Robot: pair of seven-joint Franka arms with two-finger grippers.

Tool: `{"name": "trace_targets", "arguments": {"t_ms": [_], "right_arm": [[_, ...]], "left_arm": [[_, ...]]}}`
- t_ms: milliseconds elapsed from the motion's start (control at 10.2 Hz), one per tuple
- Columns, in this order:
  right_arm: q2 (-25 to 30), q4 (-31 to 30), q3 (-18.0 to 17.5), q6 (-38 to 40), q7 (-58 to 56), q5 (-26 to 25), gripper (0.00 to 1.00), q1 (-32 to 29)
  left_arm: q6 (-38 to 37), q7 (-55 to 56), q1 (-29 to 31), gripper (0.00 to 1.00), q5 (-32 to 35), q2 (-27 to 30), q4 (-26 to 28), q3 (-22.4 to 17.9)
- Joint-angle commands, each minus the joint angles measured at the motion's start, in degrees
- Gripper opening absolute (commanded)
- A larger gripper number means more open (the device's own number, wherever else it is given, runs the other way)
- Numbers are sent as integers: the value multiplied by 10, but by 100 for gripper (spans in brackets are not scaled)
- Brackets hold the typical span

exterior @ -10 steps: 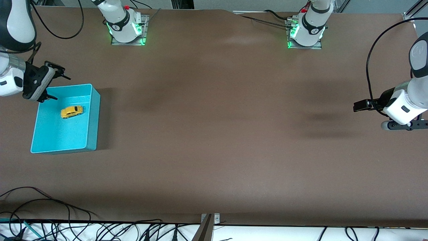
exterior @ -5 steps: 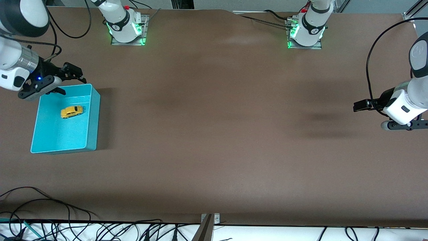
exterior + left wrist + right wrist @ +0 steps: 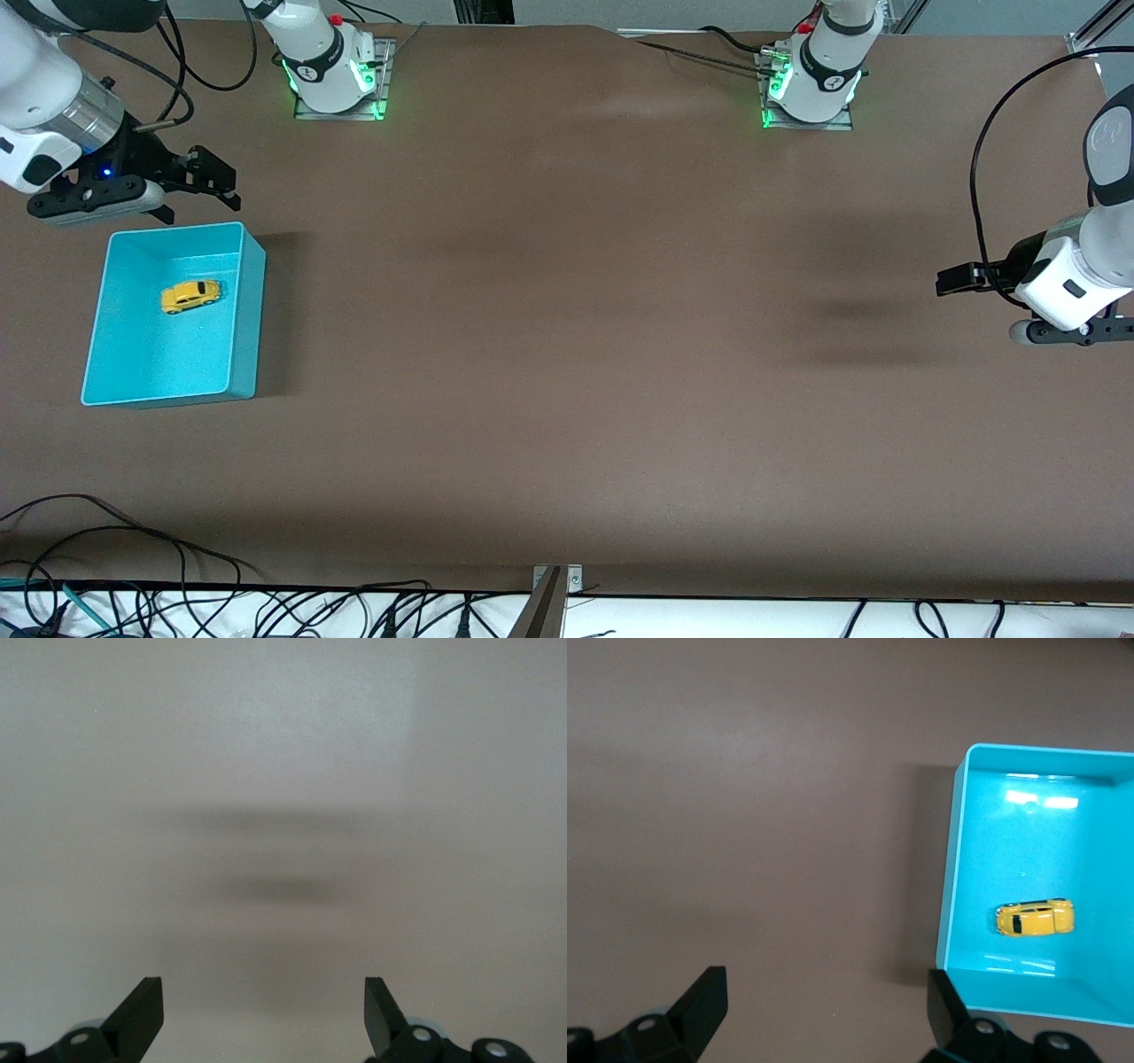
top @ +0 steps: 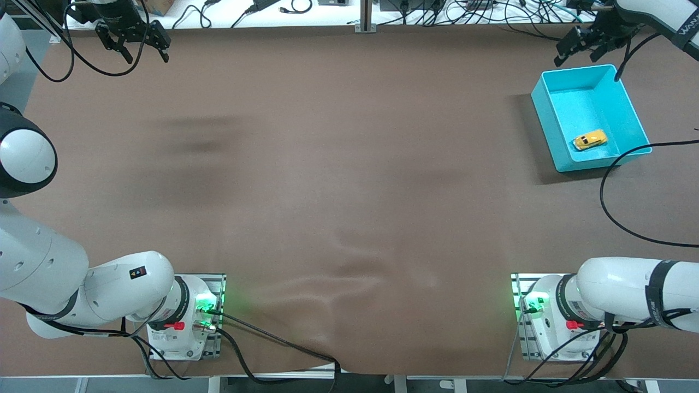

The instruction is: Wind up and store yellow beetle car

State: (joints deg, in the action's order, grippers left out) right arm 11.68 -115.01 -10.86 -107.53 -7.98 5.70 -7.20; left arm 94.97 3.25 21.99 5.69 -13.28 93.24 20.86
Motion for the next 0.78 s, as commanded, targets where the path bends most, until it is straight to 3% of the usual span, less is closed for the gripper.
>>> {"name": "trace_targets", "arguments": {"t_ms": [0, 293, 489, 685], "right_arm": [[-19, 89, -7, 62, 46, -17, 100, 13], [-98, 224, -7, 134, 62, -32, 100, 17], [-124, 259, -4, 152, 86, -53, 100, 38], [-126, 275, 29, 171, 141, -76, 100, 88]], "left_arm": [[-9, -18, 2, 100, -16, -3, -8, -1], [-8, -18, 2, 100, -16, -3, -7, -1], [-8, -18, 2, 100, -16, -3, -7, 0], [-8, -18, 2, 100, -16, -3, -7, -1]]}}
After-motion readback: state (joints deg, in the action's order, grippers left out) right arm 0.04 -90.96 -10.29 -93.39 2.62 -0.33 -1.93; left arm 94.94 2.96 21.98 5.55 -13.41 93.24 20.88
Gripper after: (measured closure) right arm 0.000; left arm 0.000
